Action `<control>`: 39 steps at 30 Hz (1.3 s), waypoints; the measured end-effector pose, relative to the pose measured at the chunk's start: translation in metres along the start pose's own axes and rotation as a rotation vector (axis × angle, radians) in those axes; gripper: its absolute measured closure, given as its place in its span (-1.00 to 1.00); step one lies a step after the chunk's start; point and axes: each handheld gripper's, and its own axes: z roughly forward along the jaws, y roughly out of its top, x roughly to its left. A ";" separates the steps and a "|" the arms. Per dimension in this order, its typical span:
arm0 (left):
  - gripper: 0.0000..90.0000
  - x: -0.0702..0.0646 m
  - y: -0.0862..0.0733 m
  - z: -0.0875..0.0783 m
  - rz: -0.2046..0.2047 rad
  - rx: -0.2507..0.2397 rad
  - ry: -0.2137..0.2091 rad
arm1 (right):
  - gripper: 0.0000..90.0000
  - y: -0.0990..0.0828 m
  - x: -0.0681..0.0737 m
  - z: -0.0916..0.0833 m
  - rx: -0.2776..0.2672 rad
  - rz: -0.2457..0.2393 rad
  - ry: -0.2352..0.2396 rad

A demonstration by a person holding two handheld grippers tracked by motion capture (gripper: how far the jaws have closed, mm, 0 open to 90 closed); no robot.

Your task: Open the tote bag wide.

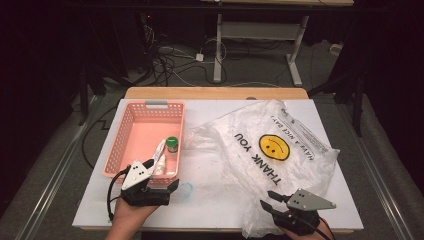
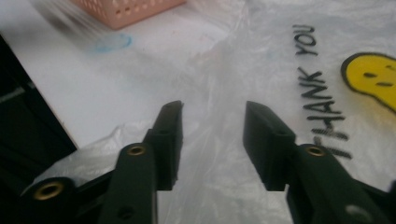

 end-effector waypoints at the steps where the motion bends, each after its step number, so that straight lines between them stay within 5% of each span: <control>1: -1.00 0.000 0.000 0.000 -0.001 0.000 -0.001 | 0.07 0.002 -0.002 0.000 -0.012 0.004 -0.006; 12: -1.00 0.000 -0.001 0.001 -0.001 0.003 0.000 | -0.98 0.034 -0.029 0.033 -0.015 0.023 -0.012; 18: -1.00 0.002 -0.002 0.001 -0.009 0.000 0.015 | -1.00 0.053 -0.034 0.060 0.002 0.000 0.018; 26: -1.00 0.000 -0.001 -0.002 0.034 -0.002 0.061 | -1.00 0.070 -0.039 0.094 0.015 -0.021 0.035; 31: -1.00 -0.002 -0.004 -0.003 0.041 0.026 0.055 | -0.99 0.071 -0.041 0.104 0.002 -0.005 0.051; 39: -1.00 -0.004 -0.005 -0.006 0.016 0.050 0.057 | -0.83 0.067 -0.037 0.121 0.081 -0.021 0.084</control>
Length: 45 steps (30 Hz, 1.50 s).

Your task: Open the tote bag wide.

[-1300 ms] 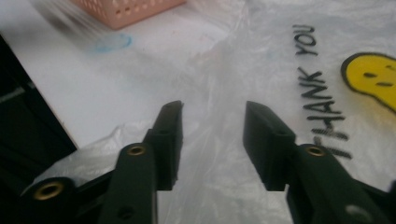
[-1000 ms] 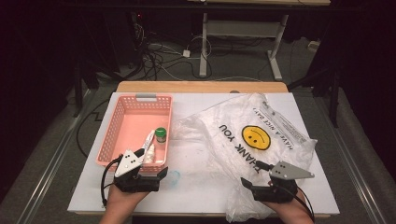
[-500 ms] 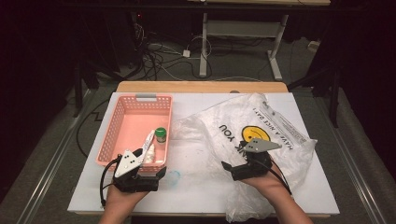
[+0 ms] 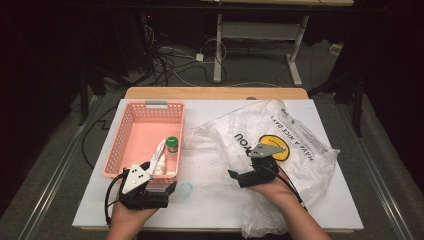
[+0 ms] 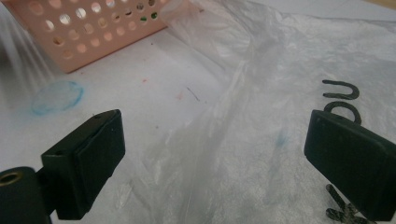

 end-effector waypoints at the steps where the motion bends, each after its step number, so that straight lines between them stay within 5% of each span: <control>1: -1.00 0.000 0.000 0.000 -0.002 0.003 -0.004 | -0.80 -0.001 0.000 0.001 0.009 0.001 0.003; 15: -1.00 -0.003 0.000 0.004 -0.005 -0.020 -0.037 | -0.45 -0.017 0.003 0.013 0.135 0.011 0.042; 21: -1.00 -0.004 0.000 0.004 0.021 -0.020 -0.055 | -0.30 -0.021 0.005 0.017 0.178 -0.015 0.010; 27: -1.00 -0.003 0.000 0.002 0.040 -0.017 -0.054 | 0.01 -0.022 0.004 0.016 0.173 -0.048 -0.020; 45: -1.00 -0.007 0.000 0.003 0.016 -0.009 -0.046 | 0.59 -0.022 -0.011 0.008 0.137 -0.012 0.017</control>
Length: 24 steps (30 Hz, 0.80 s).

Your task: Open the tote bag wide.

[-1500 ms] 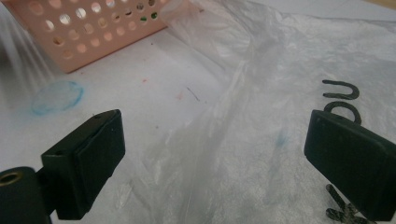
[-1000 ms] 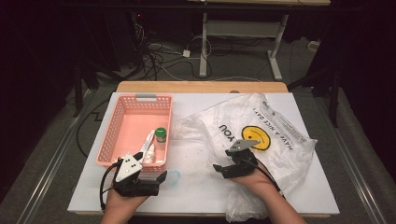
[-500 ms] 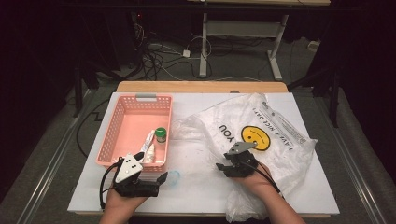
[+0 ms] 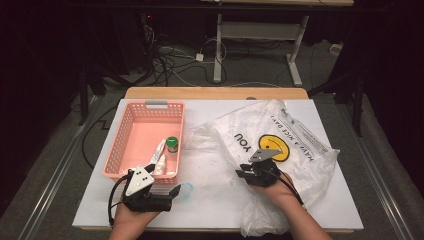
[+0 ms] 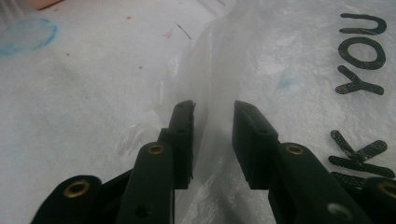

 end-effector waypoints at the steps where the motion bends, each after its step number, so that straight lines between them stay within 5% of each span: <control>1: -1.00 0.000 0.000 0.000 0.000 0.000 -0.001 | 0.63 0.000 0.000 0.000 -0.001 -0.004 -0.003; 13: -1.00 0.000 0.000 -0.001 0.003 -0.001 -0.002 | 0.66 0.000 -0.003 -0.009 -0.045 0.006 -0.001; 20: -1.00 0.001 0.000 -0.002 0.003 -0.002 -0.002 | 0.67 0.000 -0.002 -0.006 -0.020 0.004 -0.010; 24: -1.00 0.001 0.000 -0.002 0.003 -0.003 -0.002 | 0.84 -0.002 -0.001 -0.001 0.009 -0.004 -0.004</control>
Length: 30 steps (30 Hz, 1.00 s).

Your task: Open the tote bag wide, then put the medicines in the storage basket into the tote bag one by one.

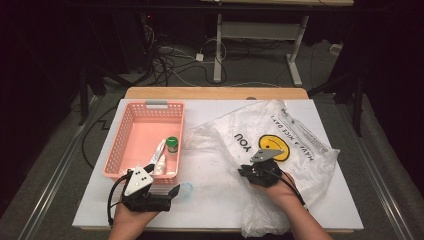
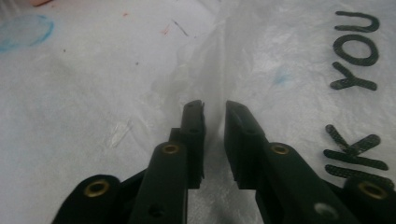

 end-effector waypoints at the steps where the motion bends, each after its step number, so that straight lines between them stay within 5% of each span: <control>1: -1.00 0.000 0.000 0.000 0.001 0.000 0.000 | 0.90 0.000 0.001 0.000 0.001 -0.005 -0.001; 19: -1.00 0.002 -0.001 0.001 -0.002 -0.012 -0.001 | 1.00 0.005 -0.007 -0.037 -0.222 -0.006 -0.044; 30: -1.00 0.011 -0.003 -0.001 -0.044 -0.025 0.013 | 1.00 0.012 -0.012 -0.063 -0.330 0.001 -0.075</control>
